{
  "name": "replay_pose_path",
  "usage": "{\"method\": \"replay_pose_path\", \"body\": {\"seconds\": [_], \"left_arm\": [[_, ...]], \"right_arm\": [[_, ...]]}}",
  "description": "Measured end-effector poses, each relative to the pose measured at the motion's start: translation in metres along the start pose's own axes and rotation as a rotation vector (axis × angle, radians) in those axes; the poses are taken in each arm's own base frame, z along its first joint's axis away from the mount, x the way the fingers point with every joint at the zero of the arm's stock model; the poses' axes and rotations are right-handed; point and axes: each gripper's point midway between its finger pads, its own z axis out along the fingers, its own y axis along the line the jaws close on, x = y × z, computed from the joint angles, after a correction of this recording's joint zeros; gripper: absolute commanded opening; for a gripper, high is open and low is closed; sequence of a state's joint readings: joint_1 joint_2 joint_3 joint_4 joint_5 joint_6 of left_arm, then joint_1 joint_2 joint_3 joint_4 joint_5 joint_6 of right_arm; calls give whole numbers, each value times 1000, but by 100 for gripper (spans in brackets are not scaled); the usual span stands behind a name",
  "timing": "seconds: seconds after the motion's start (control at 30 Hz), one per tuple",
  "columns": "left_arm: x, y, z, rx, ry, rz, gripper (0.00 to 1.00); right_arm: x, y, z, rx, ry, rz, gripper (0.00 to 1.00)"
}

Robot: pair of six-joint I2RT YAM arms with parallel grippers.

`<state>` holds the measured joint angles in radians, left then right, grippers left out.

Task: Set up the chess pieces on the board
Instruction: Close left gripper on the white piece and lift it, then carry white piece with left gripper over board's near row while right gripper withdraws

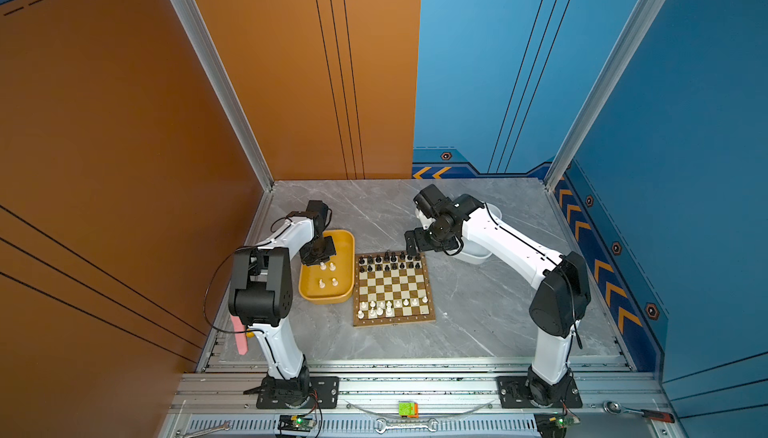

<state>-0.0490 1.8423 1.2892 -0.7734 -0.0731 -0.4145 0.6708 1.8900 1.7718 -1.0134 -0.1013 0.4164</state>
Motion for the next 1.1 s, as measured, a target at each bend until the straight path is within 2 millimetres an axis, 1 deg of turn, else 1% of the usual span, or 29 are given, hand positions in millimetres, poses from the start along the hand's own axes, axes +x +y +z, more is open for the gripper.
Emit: {"method": "replay_pose_path", "body": {"seconds": [0.17,0.27,0.47,0.6,0.73,0.9,0.97,1.1], "left_arm": [[0,-2,-2,10,0,0,8],[0,-5,-9,28,-12,3,7],[-2,-12,-36,72,-65,15,6],[1,-17,-58,104,-97,29,6],[7,-19,-85,135,-135,43,6],[18,-25,-124,188,-205,75,6],[27,-32,-140,215,-235,101,7],[56,-54,-165,270,-273,167,7]], "right_arm": [[0,0,0,2,-1,2,100],[-4,1,-4,3,-13,1,100],[-18,10,-19,-21,-63,3,100],[-22,12,-23,-14,-83,9,100],[-15,14,-23,10,-69,2,100],[0,28,-23,36,-50,-44,100],[7,31,-24,44,-49,-63,100],[34,28,-31,59,-30,-80,100]]}}
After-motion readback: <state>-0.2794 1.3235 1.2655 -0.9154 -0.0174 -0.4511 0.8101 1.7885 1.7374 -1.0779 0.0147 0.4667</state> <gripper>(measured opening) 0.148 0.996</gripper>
